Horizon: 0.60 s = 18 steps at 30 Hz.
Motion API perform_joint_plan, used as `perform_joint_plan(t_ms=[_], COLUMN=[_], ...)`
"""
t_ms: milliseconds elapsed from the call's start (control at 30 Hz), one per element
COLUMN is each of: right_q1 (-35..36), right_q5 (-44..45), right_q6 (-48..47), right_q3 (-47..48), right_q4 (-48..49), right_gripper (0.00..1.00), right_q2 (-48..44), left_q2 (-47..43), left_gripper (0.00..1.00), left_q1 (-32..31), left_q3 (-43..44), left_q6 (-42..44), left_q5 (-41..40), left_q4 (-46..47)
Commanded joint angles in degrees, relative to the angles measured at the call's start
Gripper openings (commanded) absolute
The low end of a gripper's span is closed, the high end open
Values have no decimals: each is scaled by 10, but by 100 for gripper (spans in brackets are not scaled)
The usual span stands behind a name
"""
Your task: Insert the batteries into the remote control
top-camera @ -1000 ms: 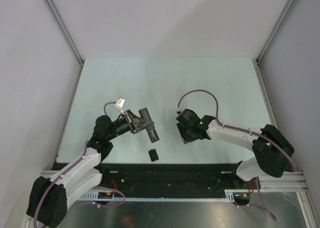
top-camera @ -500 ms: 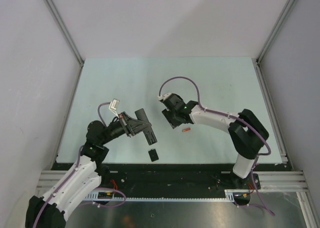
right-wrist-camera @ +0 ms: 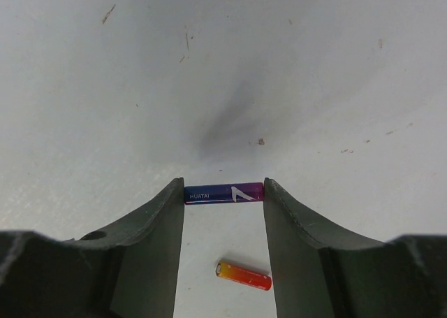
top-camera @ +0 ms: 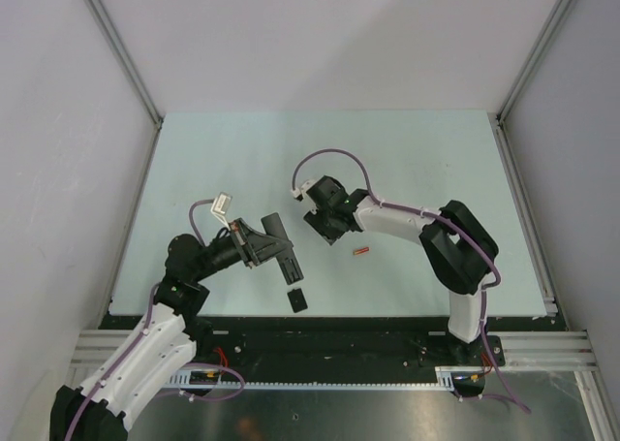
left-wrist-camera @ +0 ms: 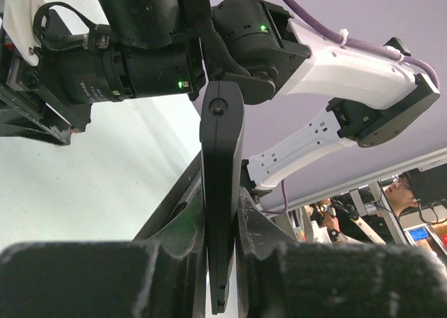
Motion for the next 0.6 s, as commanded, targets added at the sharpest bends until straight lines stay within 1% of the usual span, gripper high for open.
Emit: perform_joint_plan(t_ms=[0,233,367,567], right_q1=[-11,-16,-14,-9], right_q5=[-49,-73,-72,-70], right_q6=[-42,-59,-58,-42], right_q3=[20,19,20,20], right_q4=[0,-9,-16,-23], right_gripper=[38,38,41,48], right_q2=[10,25,38,46], left_q2=[-8,-8,-11,-14], left_gripper=[0,0,0,0], left_q1=[1,1,1,1], left_q3=[18,17,16,11], left_q6=[10,17,18,18], left_q5=[13,18,18,15], left_q4=[5,0,-3,-5])
